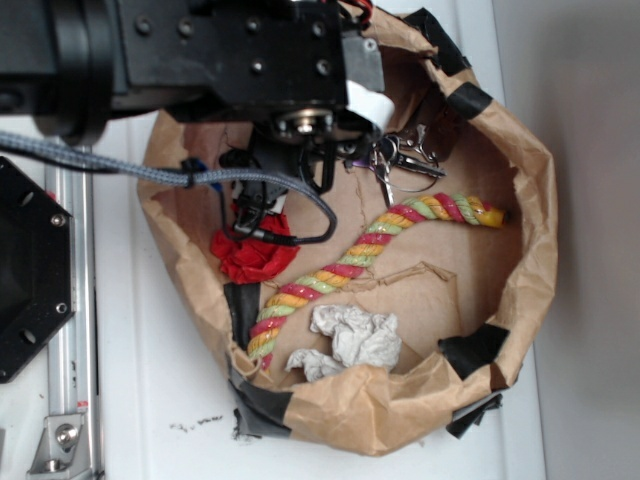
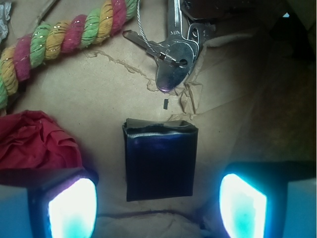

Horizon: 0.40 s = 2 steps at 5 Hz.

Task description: Grab the black box.

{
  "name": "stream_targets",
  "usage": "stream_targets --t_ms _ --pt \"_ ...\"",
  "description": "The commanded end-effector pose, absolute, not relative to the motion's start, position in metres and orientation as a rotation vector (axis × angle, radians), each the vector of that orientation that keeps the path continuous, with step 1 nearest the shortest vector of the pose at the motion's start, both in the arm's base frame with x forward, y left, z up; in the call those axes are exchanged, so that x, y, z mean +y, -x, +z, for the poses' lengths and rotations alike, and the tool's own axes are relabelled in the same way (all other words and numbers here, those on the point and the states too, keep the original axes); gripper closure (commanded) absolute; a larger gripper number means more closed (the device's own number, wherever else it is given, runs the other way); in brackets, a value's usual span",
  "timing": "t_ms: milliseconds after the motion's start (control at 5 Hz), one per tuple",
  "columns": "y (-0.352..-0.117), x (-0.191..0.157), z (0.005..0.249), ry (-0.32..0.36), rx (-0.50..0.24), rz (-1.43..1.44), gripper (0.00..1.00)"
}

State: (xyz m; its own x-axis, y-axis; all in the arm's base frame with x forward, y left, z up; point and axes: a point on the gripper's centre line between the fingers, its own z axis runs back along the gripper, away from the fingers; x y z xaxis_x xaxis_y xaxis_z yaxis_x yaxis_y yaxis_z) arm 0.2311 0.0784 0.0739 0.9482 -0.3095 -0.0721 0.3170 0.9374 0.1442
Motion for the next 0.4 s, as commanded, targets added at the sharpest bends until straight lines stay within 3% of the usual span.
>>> stream_targets --t_ms 0,200 --pt "-0.240 0.083 0.048 -0.185 -0.043 -0.400 0.00" --pt "-0.246 0.083 0.030 -0.153 -0.065 -0.468 0.00"
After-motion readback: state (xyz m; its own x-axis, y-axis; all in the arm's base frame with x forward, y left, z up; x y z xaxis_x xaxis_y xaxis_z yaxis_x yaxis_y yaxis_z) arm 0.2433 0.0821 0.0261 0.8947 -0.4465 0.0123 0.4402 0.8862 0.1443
